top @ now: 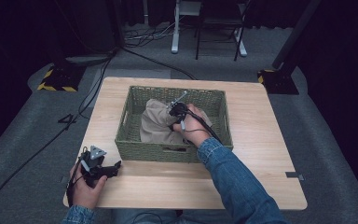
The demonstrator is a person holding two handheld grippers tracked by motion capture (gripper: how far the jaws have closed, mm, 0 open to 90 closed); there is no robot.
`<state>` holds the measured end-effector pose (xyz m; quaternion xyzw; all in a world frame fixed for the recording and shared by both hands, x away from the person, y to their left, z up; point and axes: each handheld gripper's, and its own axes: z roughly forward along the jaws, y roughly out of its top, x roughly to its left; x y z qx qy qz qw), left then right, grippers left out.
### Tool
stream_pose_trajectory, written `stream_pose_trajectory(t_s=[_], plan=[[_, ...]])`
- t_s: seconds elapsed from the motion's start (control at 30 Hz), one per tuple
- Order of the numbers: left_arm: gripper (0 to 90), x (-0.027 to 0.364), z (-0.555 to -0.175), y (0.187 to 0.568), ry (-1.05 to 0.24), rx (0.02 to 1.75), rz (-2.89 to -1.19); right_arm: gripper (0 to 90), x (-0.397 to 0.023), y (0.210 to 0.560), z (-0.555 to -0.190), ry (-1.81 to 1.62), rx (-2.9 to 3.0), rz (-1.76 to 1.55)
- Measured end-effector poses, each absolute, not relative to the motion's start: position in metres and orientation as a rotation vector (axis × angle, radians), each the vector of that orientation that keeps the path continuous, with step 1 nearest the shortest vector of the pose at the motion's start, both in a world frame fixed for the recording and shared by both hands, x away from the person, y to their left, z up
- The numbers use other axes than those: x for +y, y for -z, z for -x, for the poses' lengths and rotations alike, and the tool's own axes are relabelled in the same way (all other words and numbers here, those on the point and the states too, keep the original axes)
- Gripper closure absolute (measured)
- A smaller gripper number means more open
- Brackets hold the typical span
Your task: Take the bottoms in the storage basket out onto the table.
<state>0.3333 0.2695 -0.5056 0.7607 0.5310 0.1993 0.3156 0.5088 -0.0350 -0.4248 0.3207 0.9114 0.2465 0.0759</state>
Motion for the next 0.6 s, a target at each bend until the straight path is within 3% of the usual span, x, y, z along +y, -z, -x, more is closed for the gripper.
stream_pose_trajectory(t_s=[0.6], plan=[[14.9,0.269,-0.333,0.506,-0.526,1.399,-2.001,74.0,-0.061,0.343,-0.483,-1.06,2.46,-0.824]])
